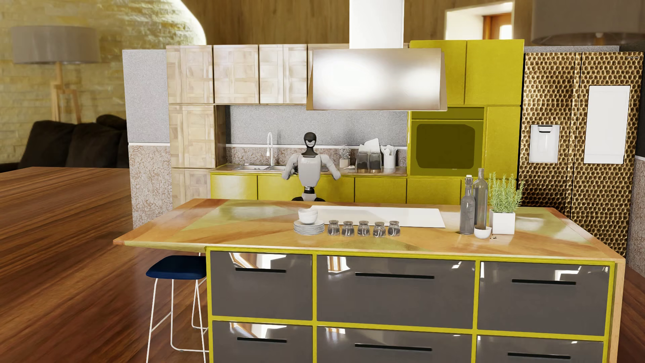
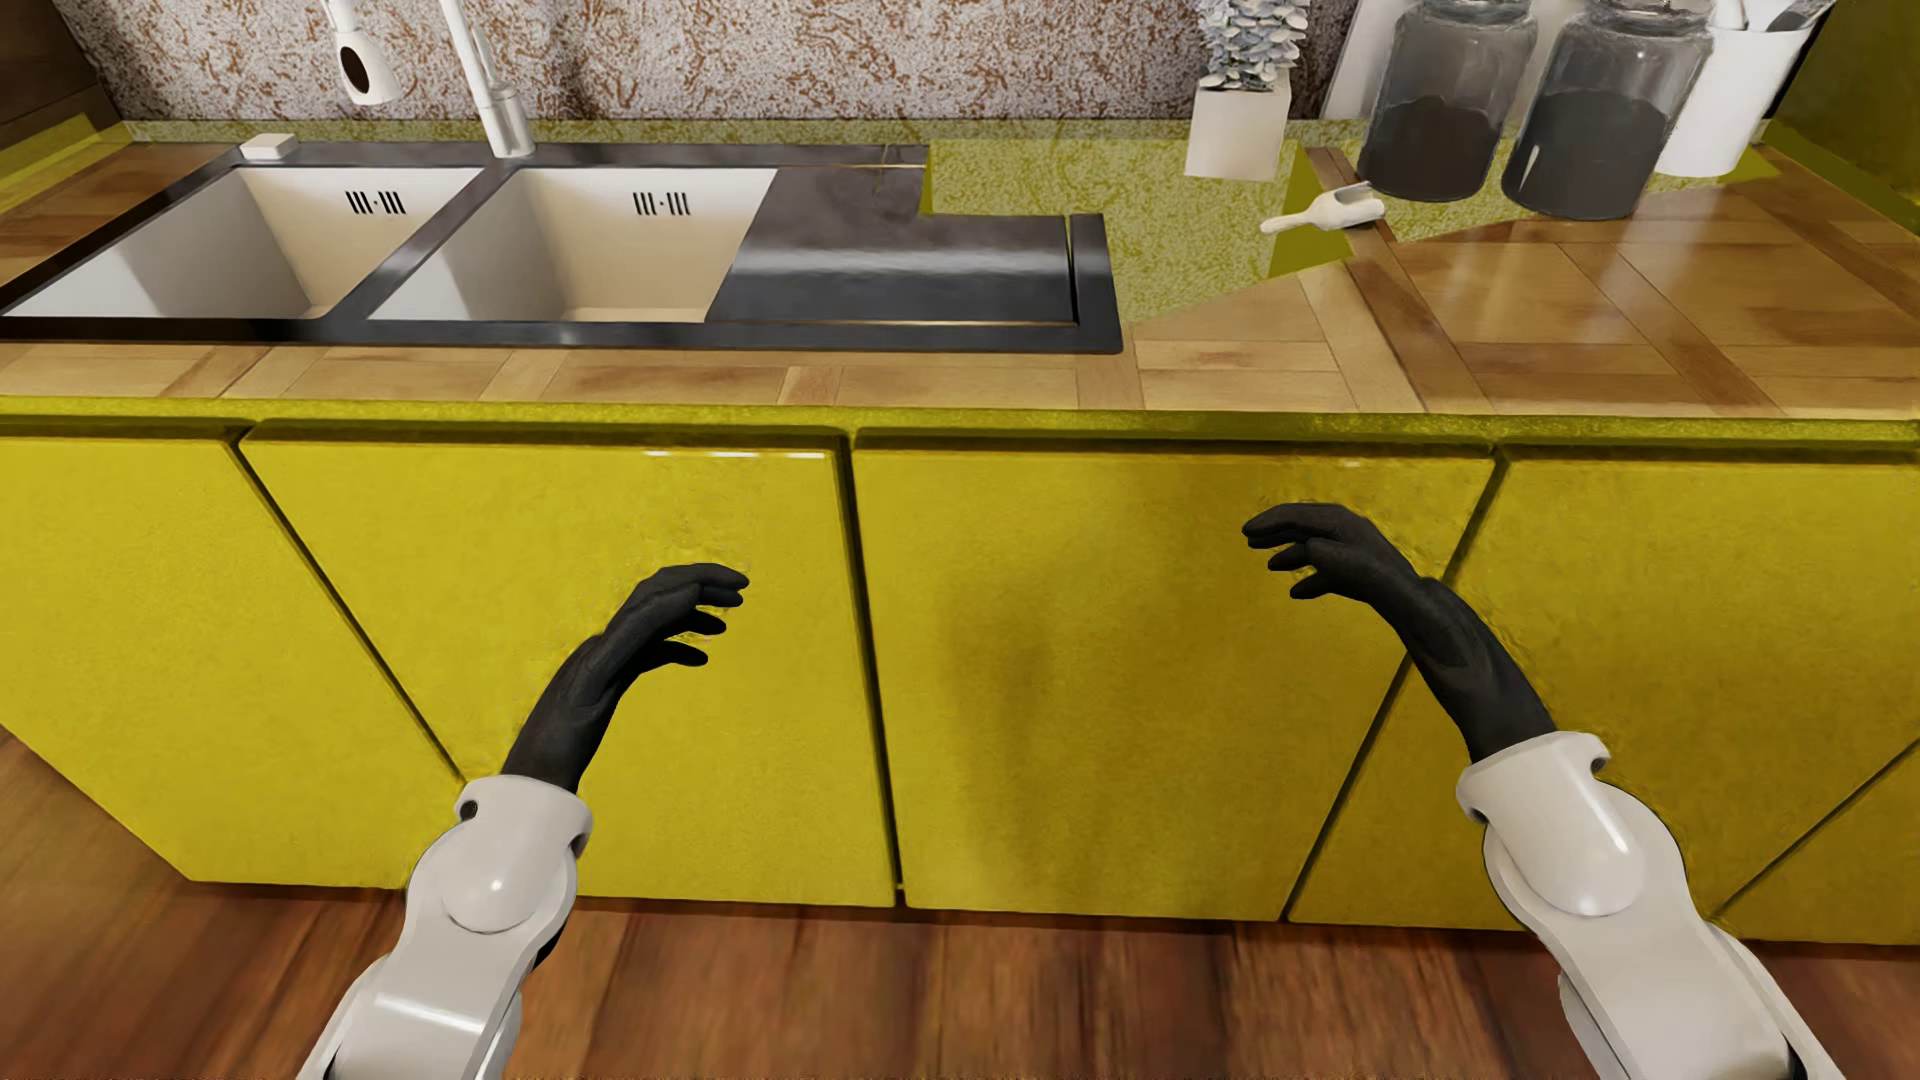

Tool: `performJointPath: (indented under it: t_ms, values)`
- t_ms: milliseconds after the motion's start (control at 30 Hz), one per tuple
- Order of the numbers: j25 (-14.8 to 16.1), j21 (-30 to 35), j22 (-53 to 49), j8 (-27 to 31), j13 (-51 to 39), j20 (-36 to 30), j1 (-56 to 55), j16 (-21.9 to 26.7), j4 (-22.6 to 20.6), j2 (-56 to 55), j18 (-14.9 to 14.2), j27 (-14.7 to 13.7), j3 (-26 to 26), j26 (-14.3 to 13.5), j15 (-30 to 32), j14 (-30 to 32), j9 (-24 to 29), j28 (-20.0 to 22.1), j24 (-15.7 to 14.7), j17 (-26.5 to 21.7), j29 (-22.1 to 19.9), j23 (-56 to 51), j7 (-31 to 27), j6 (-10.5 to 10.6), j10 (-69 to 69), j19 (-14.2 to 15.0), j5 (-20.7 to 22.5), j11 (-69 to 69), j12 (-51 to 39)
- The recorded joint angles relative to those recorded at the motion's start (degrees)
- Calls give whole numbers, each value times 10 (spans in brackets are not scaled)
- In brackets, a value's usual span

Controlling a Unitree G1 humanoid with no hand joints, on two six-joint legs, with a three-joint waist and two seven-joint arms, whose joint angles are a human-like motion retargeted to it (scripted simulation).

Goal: Stay put

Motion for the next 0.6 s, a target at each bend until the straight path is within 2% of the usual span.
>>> performJointPath:
  t_ms: [167, 300, 433, 600]
  values:
    - [0, 54, 54, 0, 10, -31, 2, 0, 1, 3, 0, 0, 7, 0, 1, 0, 8, 0, 0, 14, 0, 61, 0, -11, 0, 0, 0, 0, -1]
    - [0, 78, 113, 0, 11, -100, -2, 1, 2, 0, 0, 0, 11, 0, 7, -5, 10, 0, 0, 30, 0, 100, 0, -5, 7, 0, 0, -2, -2]
    - [0, 75, 200, 0, -1, -140, -2, 0, 5, -8, 0, 0, 19, 0, 6, 5, 13, 0, 0, 50, 0, 176, 0, 6, 1, 0, 4, 4, -5]
    - [0, 148, 275, 0, -22, -207, -5, -13, 6, -3, 0, 0, 15, 0, 3, 0, 20, 0, 0, 60, 0, 289, 0, 7, 6, 0, 4, -1, -36]
